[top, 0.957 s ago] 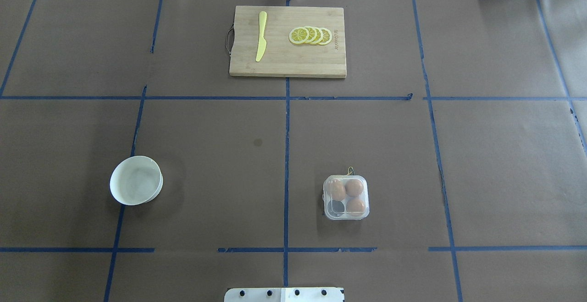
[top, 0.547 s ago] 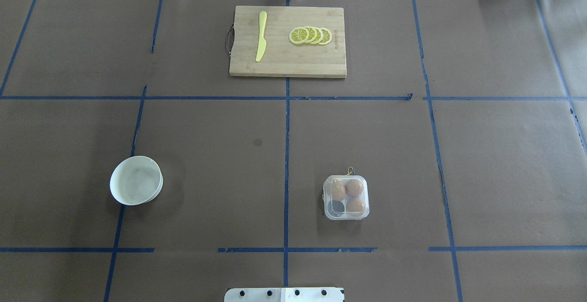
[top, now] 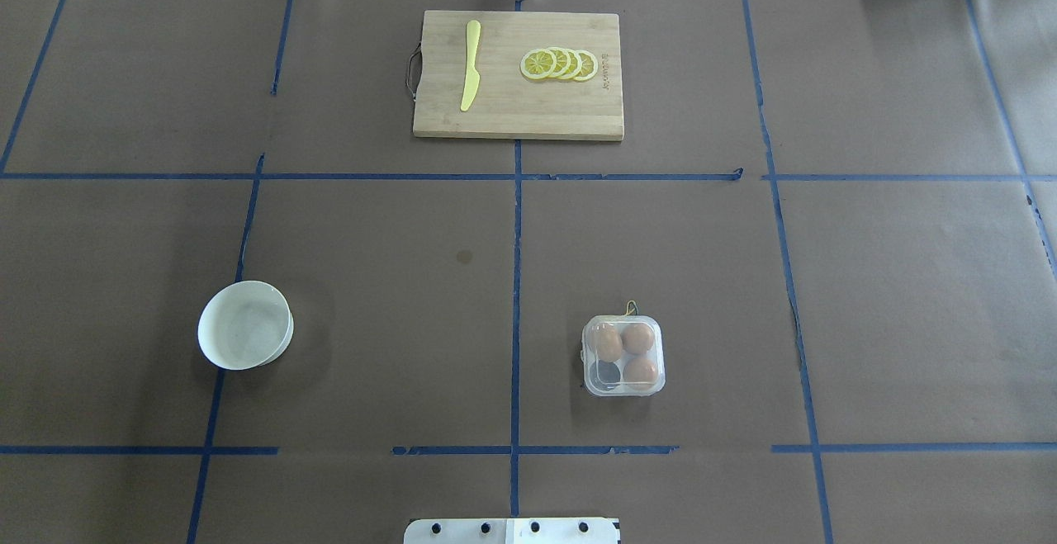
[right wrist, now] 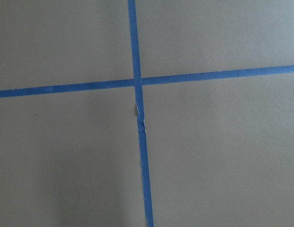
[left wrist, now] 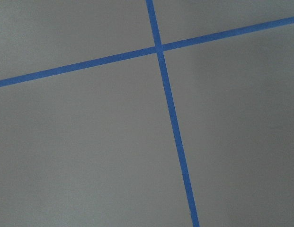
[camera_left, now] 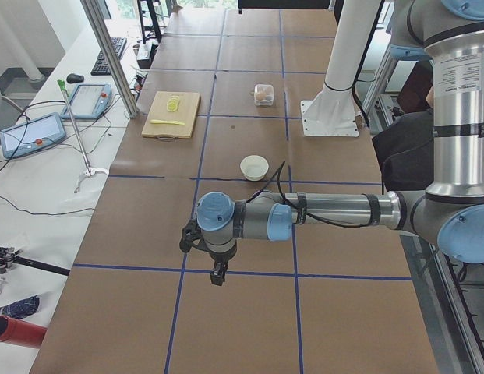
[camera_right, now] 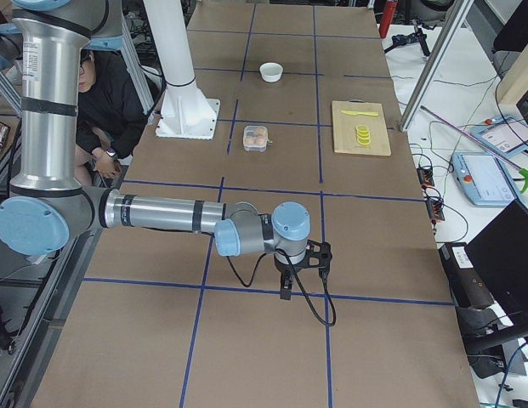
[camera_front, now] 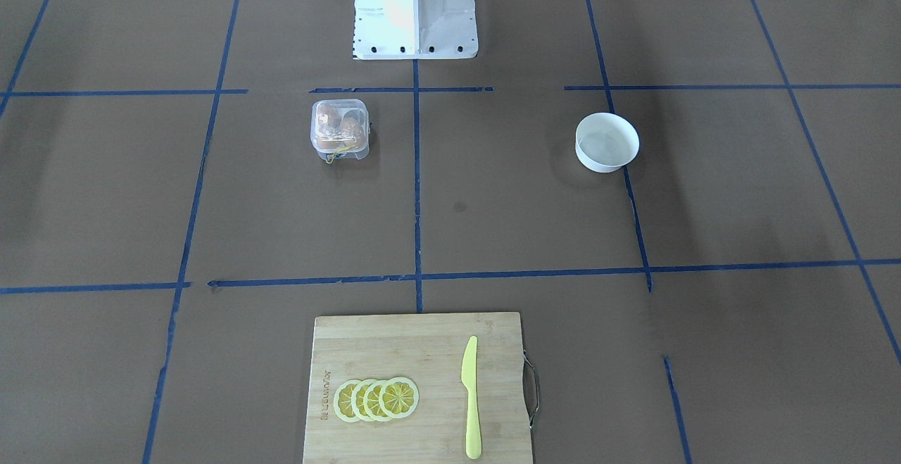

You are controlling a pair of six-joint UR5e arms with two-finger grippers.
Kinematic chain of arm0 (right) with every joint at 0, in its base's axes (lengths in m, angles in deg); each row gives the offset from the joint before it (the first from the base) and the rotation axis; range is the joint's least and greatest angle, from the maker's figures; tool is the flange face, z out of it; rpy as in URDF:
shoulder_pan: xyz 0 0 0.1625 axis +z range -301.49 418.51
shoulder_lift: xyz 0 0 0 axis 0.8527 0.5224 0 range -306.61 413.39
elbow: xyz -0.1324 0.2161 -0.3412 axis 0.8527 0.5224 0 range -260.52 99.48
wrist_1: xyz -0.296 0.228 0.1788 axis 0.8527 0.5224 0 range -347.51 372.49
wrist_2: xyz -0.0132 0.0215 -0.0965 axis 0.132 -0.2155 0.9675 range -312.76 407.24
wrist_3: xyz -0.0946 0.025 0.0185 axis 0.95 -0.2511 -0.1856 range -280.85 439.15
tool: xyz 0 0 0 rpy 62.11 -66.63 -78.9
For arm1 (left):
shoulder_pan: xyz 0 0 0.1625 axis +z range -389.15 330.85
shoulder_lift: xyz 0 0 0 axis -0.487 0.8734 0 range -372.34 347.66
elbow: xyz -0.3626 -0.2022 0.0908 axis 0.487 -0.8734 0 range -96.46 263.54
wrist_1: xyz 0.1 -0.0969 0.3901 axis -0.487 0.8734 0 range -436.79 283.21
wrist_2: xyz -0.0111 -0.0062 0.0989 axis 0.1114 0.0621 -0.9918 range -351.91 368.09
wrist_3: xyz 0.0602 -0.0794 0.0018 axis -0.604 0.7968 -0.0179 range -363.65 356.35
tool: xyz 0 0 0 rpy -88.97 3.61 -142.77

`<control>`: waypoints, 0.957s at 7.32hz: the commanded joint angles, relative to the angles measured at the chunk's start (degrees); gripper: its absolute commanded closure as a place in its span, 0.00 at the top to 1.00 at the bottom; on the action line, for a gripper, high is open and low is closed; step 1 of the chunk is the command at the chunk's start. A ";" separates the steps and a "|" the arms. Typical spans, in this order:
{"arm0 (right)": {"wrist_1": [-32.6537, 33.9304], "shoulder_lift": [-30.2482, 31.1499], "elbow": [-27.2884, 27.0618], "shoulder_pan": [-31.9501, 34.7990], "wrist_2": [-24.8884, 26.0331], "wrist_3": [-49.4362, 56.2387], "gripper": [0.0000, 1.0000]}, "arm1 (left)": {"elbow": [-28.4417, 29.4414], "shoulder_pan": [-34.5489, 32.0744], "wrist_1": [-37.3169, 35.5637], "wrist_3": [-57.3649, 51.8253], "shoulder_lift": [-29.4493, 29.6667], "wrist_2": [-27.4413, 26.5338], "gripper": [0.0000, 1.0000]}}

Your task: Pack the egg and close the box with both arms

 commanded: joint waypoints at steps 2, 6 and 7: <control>-0.46 0.26 0.17 -0.12 -0.30 0.09 1.00 | -0.07 -0.01 0.00 0.00 0.08 0.07 1.00; -0.81 0.62 0.08 -0.12 -0.82 -0.18 1.00 | -0.07 -0.01 0.00 0.00 0.08 0.07 1.00; -0.81 0.62 0.17 -0.21 -0.74 -0.09 1.00 | -0.07 -0.01 0.00 0.00 0.08 -0.01 1.00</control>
